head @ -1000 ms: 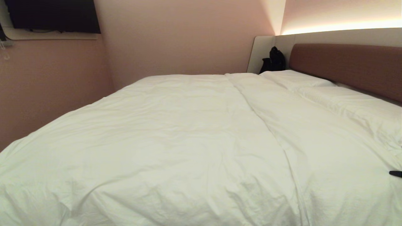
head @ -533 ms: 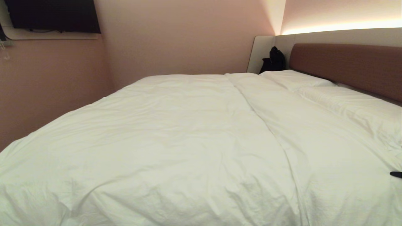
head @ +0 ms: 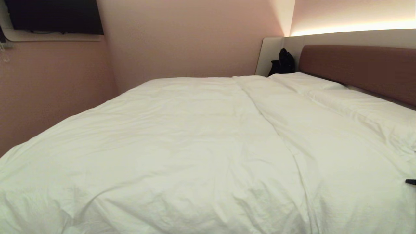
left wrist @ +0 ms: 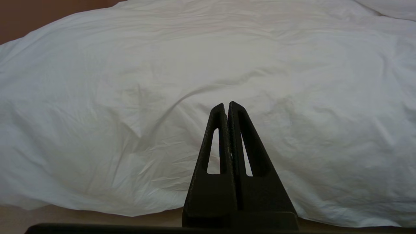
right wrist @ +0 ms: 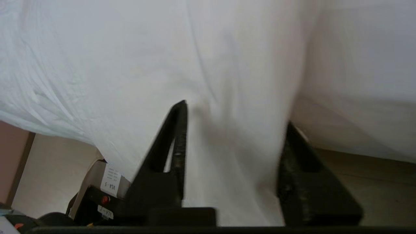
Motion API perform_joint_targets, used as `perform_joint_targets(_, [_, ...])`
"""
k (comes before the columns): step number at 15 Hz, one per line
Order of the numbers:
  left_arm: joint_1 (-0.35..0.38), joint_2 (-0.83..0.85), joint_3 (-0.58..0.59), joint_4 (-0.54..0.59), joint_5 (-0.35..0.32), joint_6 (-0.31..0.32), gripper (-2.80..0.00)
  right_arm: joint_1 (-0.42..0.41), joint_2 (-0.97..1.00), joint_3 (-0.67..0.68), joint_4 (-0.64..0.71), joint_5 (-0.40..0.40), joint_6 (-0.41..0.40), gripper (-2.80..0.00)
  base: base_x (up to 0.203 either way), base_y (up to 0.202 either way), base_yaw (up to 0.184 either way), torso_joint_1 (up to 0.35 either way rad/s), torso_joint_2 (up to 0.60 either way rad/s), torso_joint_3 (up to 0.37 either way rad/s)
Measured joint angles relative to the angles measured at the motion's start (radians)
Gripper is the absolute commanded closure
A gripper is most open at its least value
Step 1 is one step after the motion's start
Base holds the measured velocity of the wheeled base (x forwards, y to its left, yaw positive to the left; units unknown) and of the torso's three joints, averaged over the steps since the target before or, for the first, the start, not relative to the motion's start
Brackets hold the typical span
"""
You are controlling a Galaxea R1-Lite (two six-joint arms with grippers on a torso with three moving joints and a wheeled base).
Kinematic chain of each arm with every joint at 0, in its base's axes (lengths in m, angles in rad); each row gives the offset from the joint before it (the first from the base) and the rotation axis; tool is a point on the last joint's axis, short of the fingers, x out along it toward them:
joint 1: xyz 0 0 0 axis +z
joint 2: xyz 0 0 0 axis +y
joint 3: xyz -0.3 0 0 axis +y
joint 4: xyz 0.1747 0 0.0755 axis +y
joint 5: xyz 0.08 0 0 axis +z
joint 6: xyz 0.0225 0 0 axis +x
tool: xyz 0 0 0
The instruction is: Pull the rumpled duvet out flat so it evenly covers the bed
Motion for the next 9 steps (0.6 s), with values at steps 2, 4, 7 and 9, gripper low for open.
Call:
perform_joint_targets(2, [0.0,0.0,0.0,0.0,0.0,0.001,0.0,-0.001,-0.001,0.001,0.002,0.001,0.001,-2.8,0.0,0.0,0.0,0.0,0.0,0.0])
perform_joint_targets(4, [0.0,0.0,0.0,0.0,0.0,0.001,0.0,-0.002,-0.003,0.001,0.001,0.001,0.002,-2.8,0.0,0.0,0.0,0.0,0.0,0.0])
perform_joint_targets(7, [0.0,0.0,0.0,0.0,0.0,0.001,0.0,0.0,-0.029,0.001,0.009,0.003,0.003,-2.8,0.0,0.0,0.0,0.0,0.0,0.0])
perform_joint_targets(9, [0.0,0.0,0.0,0.0,0.0,0.0,0.0,-0.003,-0.064,0.0,0.021,0.006,0.006,-2.8,0.0,0.0,0.0,0.0,0.0,0.0])
